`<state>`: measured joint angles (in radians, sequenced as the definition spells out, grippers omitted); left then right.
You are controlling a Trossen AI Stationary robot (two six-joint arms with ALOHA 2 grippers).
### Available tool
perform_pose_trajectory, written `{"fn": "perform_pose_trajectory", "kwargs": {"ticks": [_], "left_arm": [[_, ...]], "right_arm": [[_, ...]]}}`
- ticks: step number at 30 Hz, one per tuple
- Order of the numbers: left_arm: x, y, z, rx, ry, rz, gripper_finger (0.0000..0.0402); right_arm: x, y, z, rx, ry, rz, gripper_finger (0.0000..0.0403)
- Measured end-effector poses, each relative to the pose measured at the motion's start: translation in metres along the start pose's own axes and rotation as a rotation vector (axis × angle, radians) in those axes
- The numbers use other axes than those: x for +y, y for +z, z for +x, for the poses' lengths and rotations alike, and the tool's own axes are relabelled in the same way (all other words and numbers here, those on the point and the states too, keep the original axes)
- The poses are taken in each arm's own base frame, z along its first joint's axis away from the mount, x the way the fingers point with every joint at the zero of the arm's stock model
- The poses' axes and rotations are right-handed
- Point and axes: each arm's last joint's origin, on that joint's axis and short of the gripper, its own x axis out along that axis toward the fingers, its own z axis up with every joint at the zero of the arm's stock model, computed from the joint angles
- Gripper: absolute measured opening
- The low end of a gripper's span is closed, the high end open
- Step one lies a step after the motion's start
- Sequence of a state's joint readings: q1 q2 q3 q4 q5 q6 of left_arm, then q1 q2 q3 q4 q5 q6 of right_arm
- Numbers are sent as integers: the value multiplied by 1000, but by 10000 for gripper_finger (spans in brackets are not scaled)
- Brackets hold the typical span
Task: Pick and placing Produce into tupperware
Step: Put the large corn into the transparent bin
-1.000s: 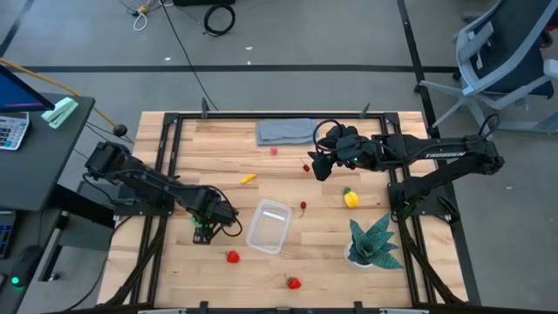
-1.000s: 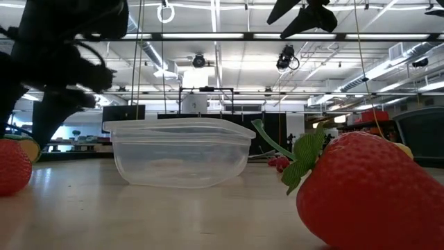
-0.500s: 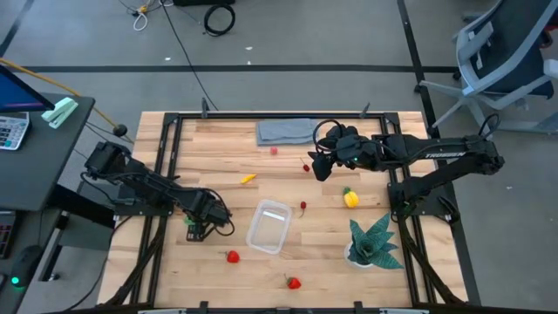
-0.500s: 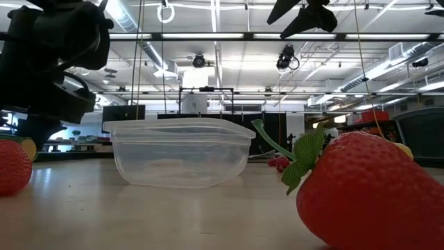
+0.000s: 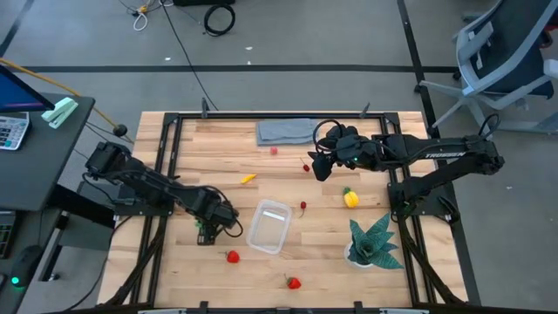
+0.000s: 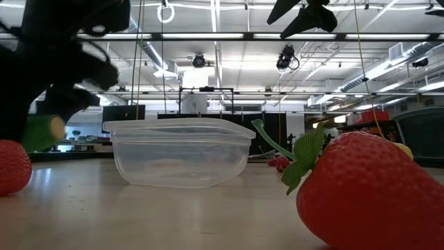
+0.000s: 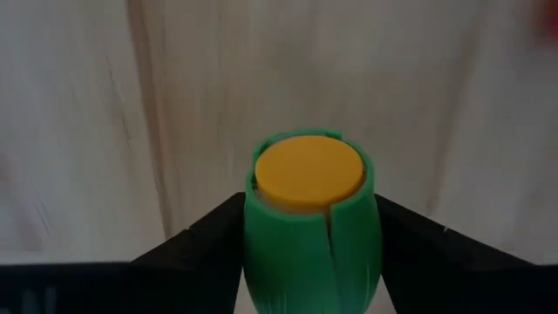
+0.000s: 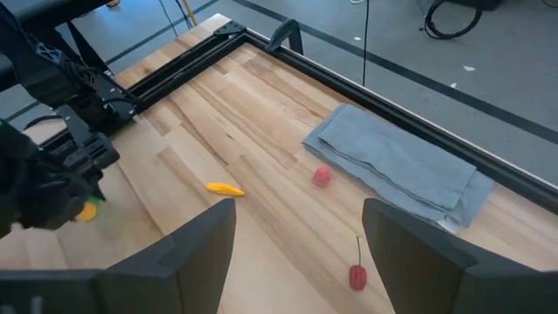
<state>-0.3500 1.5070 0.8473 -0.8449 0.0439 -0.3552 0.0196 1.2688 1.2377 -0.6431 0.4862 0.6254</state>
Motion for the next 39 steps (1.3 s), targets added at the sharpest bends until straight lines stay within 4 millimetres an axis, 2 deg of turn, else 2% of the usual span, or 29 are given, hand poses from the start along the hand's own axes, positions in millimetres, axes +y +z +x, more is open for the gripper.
{"fn": "perform_pose_trajectory", "kwargs": {"ticks": [4,8,11,14,16,19,22,25,28,34,39], "left_arm": [[-8,24,-24,-167,10,63,248],[-7,54,-49,-399,9,119,243],[4,74,-63,-566,12,96,230],[22,87,-70,-673,23,45,224],[35,95,-67,-700,36,3,226],[52,107,-51,-681,45,-74,235],[59,120,-32,-678,-28,-136,239],[53,132,-17,-704,-88,-95,232],[45,138,-11,-713,-97,-39,225],[31,139,-18,-651,-48,111,240],[28,137,-24,-567,6,218,248]], "right_arm": [[0,0,0,0,0,0,261],[0,0,0,-7,-9,0,261],[0,0,0,-8,-10,0,261],[0,0,0,-8,-10,0,261],[0,0,0,-8,-10,0,261],[0,0,0,-7,-11,0,261],[-2,0,1,-5,-18,-5,261],[-3,1,1,-3,-24,-17,261],[-3,1,1,-2,-24,-38,261],[-5,1,2,5,-32,-77,261],[-7,2,3,9,-40,-84,261]]}}
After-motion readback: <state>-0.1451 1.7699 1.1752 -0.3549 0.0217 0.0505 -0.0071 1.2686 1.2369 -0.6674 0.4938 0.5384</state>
